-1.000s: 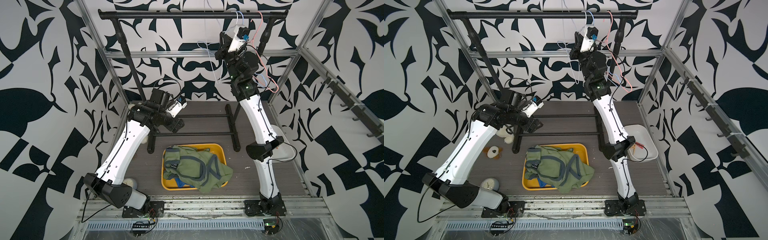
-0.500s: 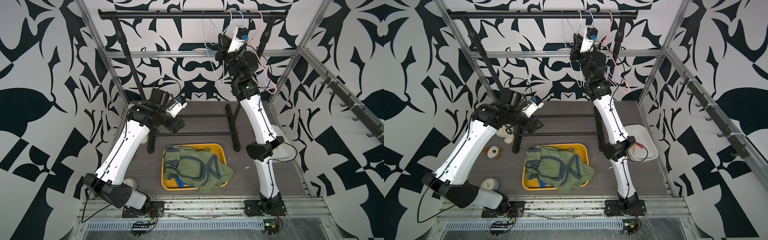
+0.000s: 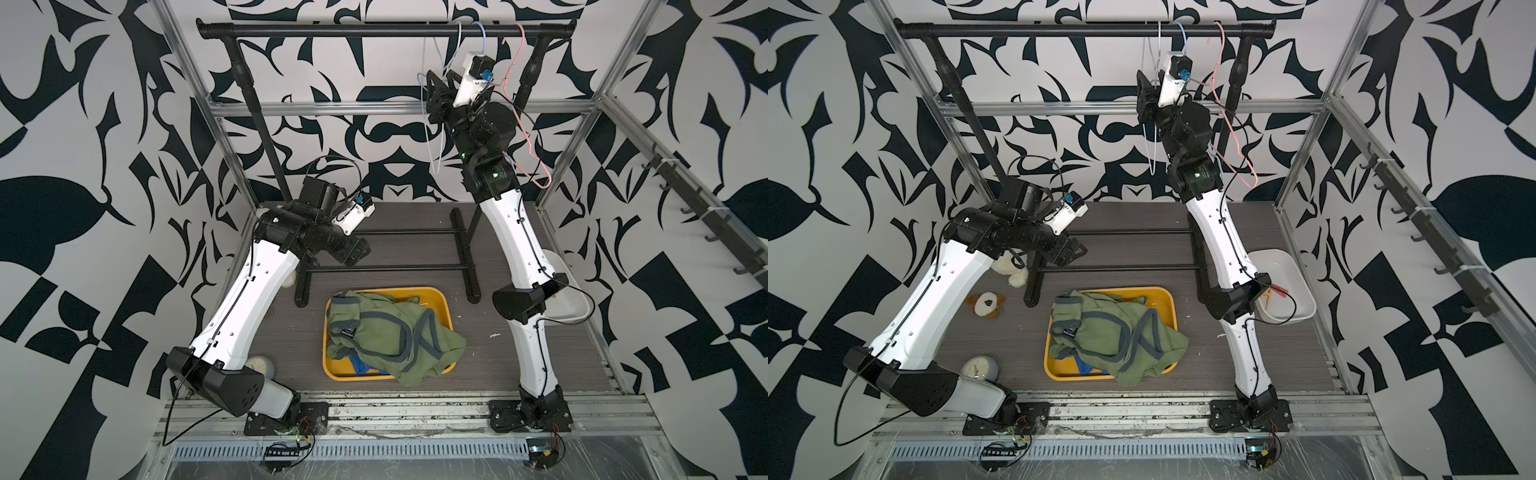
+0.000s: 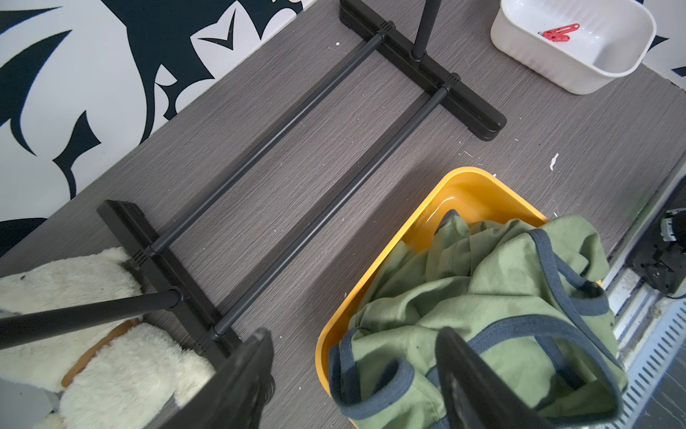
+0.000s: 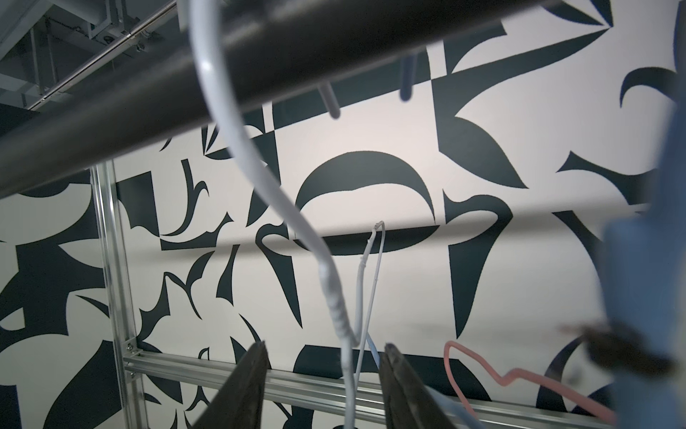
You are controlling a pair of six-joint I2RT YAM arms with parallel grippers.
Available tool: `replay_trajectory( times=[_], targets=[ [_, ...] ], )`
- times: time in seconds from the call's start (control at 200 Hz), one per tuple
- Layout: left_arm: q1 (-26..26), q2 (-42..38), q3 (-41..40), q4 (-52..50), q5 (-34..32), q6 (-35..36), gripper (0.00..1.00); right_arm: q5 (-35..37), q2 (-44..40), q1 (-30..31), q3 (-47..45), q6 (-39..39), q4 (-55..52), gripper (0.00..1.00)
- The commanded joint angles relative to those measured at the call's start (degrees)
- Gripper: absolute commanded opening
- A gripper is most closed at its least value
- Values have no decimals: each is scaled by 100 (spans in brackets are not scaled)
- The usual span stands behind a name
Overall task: Remove the clothespins securing tank tops to the hanger
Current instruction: Place the hanger on the clothesline, then reset both arms
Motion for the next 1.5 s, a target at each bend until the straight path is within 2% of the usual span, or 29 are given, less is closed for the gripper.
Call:
replay_trajectory(
  times=[0.0, 0.145, 0.42, 0.55, 0.85, 0.915, 1.175, 1.325, 1.35, 1.495],
  targets=[
    [23, -173, 197, -80, 32, 4, 74, 312, -680, 49, -124, -21, -235, 52],
    [18, -292, 239, -85, 60, 10, 75, 277, -1104, 115, -677, -28, -542, 55],
    [23, -666, 88, 177, -78, 15, 78, 405, -2158, 669, -1969, -401, -394, 57],
    [23, -812, -23, 267, -39, -66, 79, 452, -2638, 799, -2586, -267, -345, 58],
    [22, -1053, -327, 515, 1, -178, 79, 448, -4227, 970, -4965, -115, 779, 58],
    [17, -1357, -426, 637, -64, -286, 79, 273, -4575, 1004, -5334, -91, 911, 58],
    [308, -2154, -1694, 1629, -971, -872, 83, -1315, -5280, 1271, -6088, 198, -222, 58],
    [409, -2533, -2647, 2354, -1623, -1064, 84, -1416, -5611, 1511, -7295, 443, -238, 59],
    [434, -2608, -2809, 2463, -1676, -1108, 89, -1474, -5628, 1531, -7474, 508, -240, 59],
    [580, -2867, -3548, 2776, -2018, -1335, 95, -1468, -5651, 1880, -8454, 684, -228, 60]
  ],
)
